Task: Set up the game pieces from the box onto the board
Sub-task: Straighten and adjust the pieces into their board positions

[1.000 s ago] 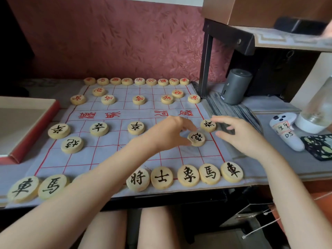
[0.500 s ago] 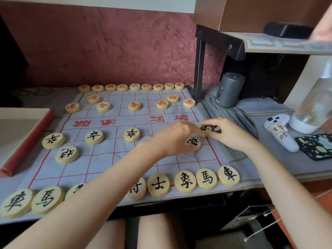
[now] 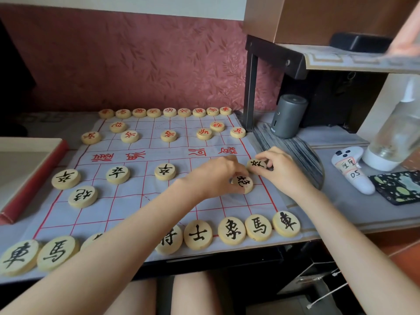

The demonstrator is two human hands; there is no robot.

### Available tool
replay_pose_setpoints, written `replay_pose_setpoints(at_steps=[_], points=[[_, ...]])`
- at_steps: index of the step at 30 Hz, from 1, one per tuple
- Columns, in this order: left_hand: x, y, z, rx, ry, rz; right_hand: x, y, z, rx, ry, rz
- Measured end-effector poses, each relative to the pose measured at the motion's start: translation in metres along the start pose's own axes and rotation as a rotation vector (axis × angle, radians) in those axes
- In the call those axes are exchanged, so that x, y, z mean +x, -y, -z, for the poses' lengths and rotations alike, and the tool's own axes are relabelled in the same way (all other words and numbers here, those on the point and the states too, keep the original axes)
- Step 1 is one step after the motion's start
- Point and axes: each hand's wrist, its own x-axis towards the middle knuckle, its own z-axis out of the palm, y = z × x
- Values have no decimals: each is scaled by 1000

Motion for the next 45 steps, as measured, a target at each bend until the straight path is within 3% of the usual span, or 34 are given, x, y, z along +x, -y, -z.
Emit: replay_pose_setpoints(at_steps=[7, 10, 14, 29, 45], points=[[1, -7, -7, 86, -98, 59, 0, -9, 8, 18, 109, 5], [0, -3, -2, -65, -41, 3, 1, -12, 16, 63, 186, 31], [-2, 4, 6, -60, 75, -49, 3, -14, 19, 107, 257, 56], [1, 6, -2, -64, 42, -29, 8, -19, 3, 124, 135, 13], [-3, -10, -20, -65, -205, 202, 5, -25, 3, 217, 151, -33]])
